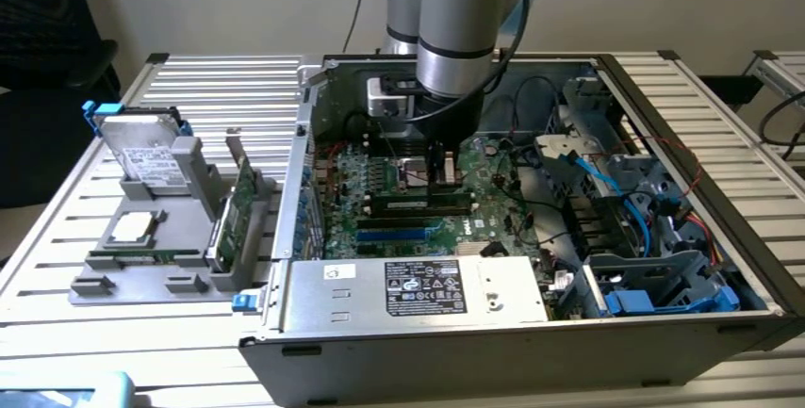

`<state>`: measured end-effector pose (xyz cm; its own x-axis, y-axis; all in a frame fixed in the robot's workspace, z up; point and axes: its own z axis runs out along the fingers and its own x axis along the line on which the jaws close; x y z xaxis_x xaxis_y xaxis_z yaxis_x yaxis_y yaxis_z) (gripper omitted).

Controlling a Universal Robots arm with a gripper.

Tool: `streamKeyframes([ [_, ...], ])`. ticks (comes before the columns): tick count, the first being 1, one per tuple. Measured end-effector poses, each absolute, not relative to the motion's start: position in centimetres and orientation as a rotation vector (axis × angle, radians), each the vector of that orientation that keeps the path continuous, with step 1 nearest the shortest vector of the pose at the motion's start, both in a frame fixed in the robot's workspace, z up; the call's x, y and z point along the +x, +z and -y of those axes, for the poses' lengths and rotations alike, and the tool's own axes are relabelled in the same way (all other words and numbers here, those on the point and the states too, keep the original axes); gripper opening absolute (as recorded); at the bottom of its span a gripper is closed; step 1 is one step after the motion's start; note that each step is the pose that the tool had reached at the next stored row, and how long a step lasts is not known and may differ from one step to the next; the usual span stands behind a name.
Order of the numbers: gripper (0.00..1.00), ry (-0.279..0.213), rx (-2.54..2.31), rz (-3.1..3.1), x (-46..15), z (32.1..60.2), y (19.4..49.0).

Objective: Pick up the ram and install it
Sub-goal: 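Insert the ram into the slot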

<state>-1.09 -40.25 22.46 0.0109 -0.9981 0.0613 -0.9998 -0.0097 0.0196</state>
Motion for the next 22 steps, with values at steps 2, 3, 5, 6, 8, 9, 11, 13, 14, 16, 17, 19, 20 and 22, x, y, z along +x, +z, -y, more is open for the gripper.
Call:
streamKeyframes([
  [2,0.13,0.047,2.192,2.170,-1.1,40.2,22.5],
  [3,0.13,0.047,2.192,2.170,-1.1,40.2,22.5],
  [5,0.13,0.048,2.192,2.170,-1.1,40.2,22.4],
  [6,0.13,0.049,2.192,2.170,-1.1,40.2,22.5],
  [8,0.15,0.051,2.192,2.170,-1.1,40.2,22.5],
  [9,0.21,0.051,2.192,2.169,-1.1,40.2,22.5],
  [11,0.21,0.053,2.191,2.169,-1.1,40.2,22.6],
  [13,0.21,0.054,2.191,2.169,-1.0,40.2,22.9],
  [14,0.21,0.054,2.190,2.168,-1.0,40.2,23.1],
  [16,0.21,0.055,2.190,2.168,-0.8,40.2,23.5],
  [17,0.21,0.056,2.190,2.168,-0.7,40.2,23.6],
  [19,0.21,0.056,2.190,2.168,-0.5,40.2,23.9],
  [20,0.21,0.056,2.190,2.167,-0.4,40.2,24.0],
  [22,0.21,0.056,2.190,2.167,-0.1,40.3,24.3],
])
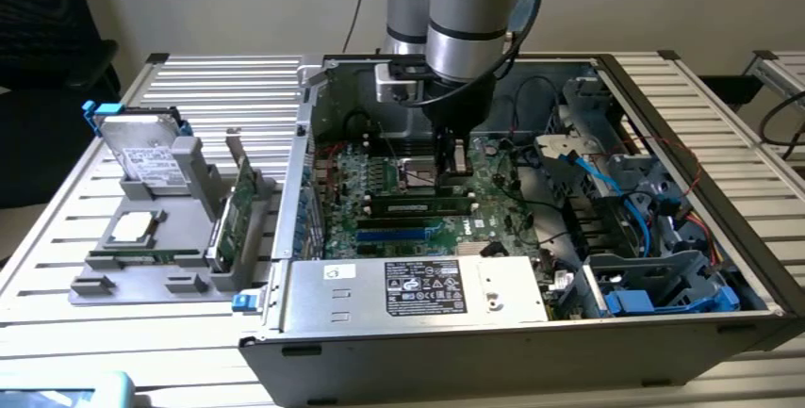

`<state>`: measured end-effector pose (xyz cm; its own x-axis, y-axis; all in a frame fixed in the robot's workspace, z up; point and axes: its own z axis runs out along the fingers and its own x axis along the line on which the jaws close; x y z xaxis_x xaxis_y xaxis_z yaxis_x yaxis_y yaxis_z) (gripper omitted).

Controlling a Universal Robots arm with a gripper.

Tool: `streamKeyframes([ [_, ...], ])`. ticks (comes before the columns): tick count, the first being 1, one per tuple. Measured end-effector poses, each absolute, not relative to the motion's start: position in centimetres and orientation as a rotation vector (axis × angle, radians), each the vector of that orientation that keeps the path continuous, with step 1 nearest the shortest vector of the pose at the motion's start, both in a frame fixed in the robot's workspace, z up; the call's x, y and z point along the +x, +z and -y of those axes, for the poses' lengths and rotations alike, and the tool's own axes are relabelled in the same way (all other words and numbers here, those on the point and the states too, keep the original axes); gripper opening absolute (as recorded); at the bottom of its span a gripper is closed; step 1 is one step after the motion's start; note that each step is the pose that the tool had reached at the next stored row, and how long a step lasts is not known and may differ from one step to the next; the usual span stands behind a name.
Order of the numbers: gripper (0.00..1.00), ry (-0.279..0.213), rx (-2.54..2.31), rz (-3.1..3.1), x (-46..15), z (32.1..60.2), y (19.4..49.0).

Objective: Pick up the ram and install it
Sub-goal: 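Insert the ram into the slot, then press down the ram until it locks into place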

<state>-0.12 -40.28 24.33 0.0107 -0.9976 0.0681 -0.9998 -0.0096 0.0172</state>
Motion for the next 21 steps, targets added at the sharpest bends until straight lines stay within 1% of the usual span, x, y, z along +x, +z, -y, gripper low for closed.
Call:
streamKeyframes([
  [15,0.21,0.056,2.189,2.167,0.18,40.31,24.46],
  [17,0.19,0.056,2.189,2.167,0.18,40.31,24.46],
  [18,0.13,0.056,2.189,2.167,0.18,40.31,24.46],
  [19,0.11,0.056,2.189,2.167,0.18,40.31,24.47],
  [21,0.11,0.056,2.188,2.168,0.18,40.27,24.48],
])
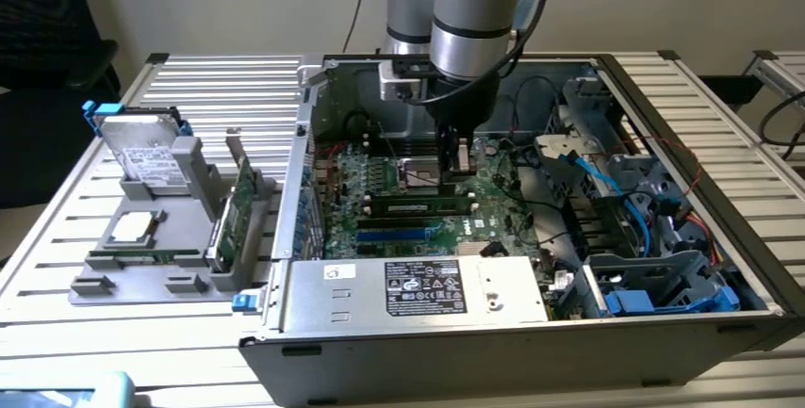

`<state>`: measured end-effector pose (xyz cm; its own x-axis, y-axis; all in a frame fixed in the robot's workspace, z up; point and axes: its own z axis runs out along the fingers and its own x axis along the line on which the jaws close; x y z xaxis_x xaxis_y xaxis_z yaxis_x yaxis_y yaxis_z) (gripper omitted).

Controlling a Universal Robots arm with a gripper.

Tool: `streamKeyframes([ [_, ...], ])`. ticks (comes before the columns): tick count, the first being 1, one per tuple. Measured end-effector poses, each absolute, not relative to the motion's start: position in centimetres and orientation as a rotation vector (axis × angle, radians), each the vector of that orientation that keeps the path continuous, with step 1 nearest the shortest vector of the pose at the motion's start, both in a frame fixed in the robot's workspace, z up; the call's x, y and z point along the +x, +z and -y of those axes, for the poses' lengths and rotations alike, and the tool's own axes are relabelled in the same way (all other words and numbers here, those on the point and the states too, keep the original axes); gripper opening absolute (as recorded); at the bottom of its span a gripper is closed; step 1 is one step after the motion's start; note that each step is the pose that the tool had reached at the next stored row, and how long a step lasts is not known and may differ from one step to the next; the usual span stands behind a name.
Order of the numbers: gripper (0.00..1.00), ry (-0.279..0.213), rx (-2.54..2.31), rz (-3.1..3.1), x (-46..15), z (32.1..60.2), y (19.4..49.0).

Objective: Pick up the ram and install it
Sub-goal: 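Press down the ram until it locks into place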

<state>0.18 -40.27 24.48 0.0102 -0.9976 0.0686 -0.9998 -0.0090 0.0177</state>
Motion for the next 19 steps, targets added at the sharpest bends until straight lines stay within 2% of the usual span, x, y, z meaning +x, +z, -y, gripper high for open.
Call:
streamKeyframes([
  [19,0.11,0.072,2.184,2.166,1.4,40.1,23.5],
])
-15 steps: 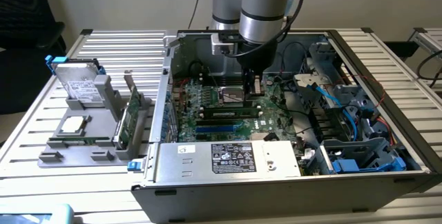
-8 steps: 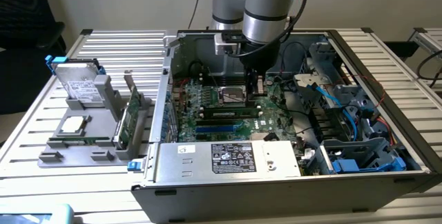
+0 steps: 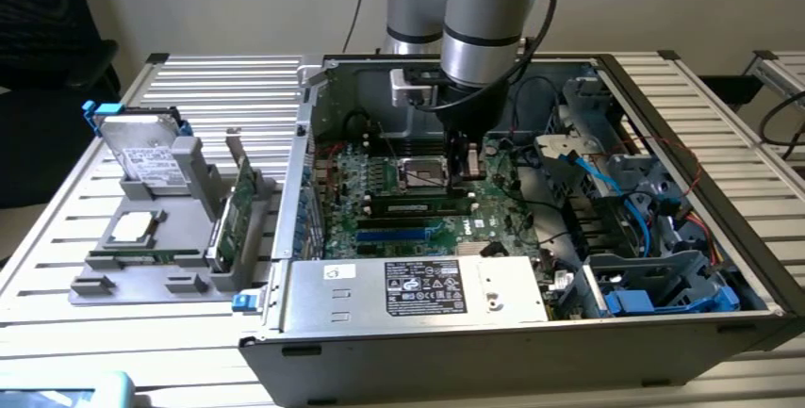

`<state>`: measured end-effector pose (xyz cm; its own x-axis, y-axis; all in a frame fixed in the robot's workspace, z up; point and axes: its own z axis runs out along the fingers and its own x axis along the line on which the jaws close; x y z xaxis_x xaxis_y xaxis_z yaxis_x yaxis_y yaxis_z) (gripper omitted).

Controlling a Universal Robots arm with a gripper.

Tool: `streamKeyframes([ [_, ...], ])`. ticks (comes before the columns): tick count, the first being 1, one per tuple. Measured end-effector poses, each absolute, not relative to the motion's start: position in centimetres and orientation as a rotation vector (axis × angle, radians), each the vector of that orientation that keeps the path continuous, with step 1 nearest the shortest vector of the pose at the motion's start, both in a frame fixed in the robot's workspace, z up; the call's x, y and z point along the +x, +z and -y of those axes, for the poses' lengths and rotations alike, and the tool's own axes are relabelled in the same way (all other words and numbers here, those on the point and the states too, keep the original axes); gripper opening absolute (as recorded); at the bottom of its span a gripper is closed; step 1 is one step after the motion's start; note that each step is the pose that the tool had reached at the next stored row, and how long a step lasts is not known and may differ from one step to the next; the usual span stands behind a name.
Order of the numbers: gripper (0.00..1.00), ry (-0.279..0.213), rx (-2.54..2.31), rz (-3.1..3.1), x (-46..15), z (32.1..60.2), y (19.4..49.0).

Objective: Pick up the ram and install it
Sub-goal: 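Press down the ram until it locks into place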

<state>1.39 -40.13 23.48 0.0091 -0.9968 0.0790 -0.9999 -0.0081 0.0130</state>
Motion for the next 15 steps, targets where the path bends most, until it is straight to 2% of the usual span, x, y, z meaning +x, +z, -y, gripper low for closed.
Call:
streamKeyframes([
  [15,0.11,0.101,2.192,2.182,1.32,39.88,22.92],
])
